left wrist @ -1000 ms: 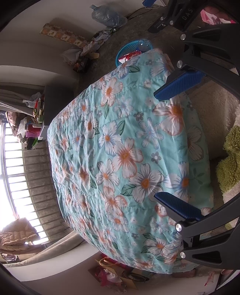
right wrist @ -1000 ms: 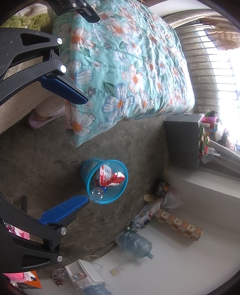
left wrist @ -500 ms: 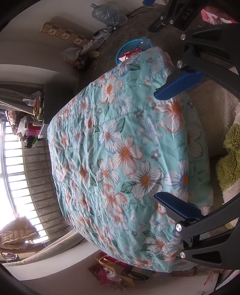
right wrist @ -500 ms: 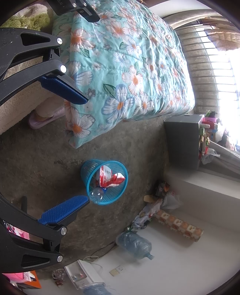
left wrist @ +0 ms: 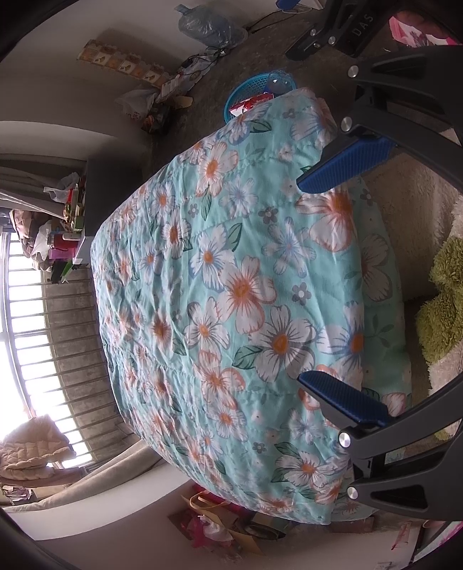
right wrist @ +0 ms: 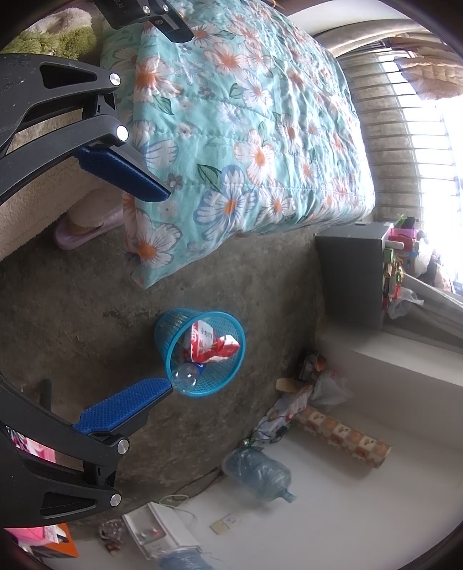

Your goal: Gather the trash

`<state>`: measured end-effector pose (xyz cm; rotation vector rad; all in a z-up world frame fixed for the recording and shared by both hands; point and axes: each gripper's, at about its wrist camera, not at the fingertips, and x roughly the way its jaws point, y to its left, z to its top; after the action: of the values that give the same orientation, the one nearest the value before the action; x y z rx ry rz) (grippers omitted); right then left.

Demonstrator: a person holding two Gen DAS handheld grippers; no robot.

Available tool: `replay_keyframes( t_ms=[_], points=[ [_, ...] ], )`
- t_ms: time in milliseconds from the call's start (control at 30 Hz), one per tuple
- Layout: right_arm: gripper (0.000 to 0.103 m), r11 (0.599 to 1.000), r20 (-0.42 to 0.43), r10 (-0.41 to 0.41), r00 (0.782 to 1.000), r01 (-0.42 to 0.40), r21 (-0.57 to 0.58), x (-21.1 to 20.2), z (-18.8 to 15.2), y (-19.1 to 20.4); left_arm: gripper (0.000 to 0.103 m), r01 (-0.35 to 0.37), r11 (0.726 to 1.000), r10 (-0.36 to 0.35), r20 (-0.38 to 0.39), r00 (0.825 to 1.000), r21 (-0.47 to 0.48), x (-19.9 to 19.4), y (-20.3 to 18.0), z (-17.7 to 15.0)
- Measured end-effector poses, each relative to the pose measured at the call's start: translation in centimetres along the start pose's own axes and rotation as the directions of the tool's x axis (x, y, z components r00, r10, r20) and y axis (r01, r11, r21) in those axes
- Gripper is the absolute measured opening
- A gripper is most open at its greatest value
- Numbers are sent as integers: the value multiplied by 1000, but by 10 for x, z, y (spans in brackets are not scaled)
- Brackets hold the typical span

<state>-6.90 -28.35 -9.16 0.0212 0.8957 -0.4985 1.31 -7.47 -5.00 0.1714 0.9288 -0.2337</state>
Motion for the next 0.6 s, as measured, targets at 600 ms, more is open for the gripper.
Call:
replay_keyframes(
  t_ms=[600],
  points=[
    [95, 1000, -1, 0, 1000, 0, 2, -1, 3, 6, 98, 3, 1000, -3, -14, 1000, 2, -2, 3, -6]
  ],
)
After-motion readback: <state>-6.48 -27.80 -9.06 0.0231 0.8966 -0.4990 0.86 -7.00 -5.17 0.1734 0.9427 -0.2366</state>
